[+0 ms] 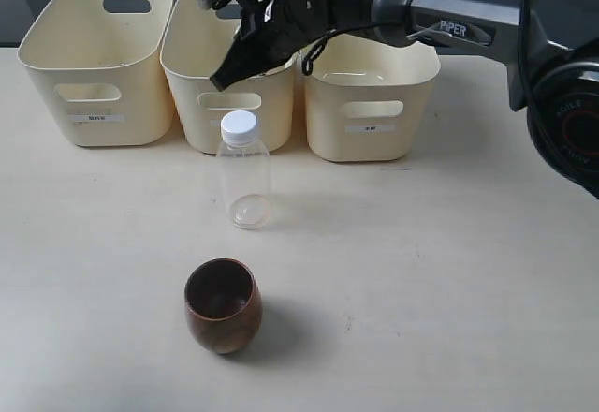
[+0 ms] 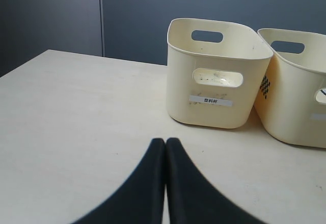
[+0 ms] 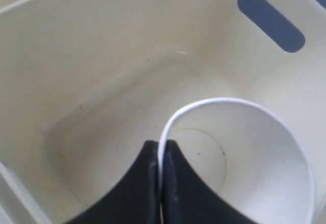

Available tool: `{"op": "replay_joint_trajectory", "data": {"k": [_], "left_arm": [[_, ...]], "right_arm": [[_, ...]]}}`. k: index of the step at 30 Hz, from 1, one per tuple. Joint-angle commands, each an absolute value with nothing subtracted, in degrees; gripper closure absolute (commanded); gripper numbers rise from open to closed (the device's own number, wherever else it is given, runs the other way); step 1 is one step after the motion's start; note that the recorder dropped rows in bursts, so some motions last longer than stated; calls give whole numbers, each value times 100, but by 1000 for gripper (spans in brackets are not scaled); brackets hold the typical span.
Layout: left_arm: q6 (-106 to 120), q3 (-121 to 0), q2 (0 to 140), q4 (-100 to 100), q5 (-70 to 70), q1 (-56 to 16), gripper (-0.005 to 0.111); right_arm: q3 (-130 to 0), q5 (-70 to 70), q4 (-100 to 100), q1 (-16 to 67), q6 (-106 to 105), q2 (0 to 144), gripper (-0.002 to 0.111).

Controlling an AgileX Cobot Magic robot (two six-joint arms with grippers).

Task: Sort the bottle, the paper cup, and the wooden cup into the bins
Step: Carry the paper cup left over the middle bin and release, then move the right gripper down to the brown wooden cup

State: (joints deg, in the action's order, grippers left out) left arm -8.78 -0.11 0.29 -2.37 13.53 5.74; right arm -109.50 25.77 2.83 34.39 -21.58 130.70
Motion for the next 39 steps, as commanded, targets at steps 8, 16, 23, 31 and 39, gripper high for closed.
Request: {"op": "replay_joint_trajectory", "data": {"k": [8, 16, 23, 31, 39], "left_arm": [[-887, 0, 0, -244, 1324, 554, 107], [-887, 0, 0, -244, 1324, 554, 107], [-887, 0, 0, -244, 1324, 554, 107], [-887, 0, 0, -244, 1324, 554, 107], [-887, 0, 0, -244, 1324, 554, 107]], "right_arm": [[-10995, 2929, 158, 3414, -2082, 13055, 80], [-10995, 3041, 182, 3467, -2082, 12850, 81], [-10995, 3712, 182, 3666, -2097, 11999, 81], [-10995, 6996, 1485, 4419, -3277, 11436, 75], [-10638, 6996, 1496, 5446, -2948, 11455, 54]]}}
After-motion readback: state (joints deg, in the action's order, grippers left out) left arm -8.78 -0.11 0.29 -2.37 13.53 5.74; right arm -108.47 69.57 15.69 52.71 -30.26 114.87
